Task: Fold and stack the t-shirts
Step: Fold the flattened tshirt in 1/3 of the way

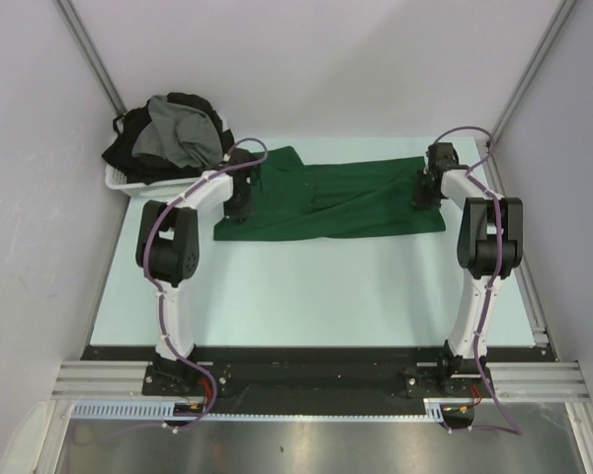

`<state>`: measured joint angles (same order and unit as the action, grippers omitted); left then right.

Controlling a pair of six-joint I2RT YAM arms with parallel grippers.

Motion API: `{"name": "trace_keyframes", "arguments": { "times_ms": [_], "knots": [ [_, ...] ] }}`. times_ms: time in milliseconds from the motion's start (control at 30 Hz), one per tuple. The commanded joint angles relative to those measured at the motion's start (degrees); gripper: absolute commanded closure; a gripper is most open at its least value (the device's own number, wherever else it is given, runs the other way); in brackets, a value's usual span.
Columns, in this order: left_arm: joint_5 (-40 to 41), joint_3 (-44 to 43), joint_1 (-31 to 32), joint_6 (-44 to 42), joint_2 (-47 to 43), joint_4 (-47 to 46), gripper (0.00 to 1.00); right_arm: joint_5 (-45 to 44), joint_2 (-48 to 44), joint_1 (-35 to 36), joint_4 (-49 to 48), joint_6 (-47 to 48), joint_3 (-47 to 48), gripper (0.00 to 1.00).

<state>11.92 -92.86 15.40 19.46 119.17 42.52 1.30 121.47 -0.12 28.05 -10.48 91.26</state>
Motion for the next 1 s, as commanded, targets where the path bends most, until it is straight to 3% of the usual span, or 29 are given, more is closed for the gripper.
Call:
{"name": "trace_keyframes", "arguments": {
  "times_ms": [0, 333, 800, 967],
  "knots": [
    [-0.5, -2.59, 1.04, 0.92, 3.16, 2.73, 1.0, -0.68, 0.7, -0.06, 0.25, -0.07, 0.59, 1.0],
    [-0.06, 3.81, 1.21, 2.33, 1.77, 5.03, 1.0, -1.3, -0.62, -0.06, 2.7, -1.03, -4.51, 1.0],
    [0.38, 16.3, 1.21, 4.0, -8.16, 5.02, 1.0, -1.3, -6.58, -0.41, 9.21, -5.25, -14.0, 1.0],
    [1.17, 19.03, 1.21, 3.83, -10.89, 5.11, 1.0, -5.08, -10.55, -1.28, 9.65, -6.74, -19.8, 1.0]
  ]
}}
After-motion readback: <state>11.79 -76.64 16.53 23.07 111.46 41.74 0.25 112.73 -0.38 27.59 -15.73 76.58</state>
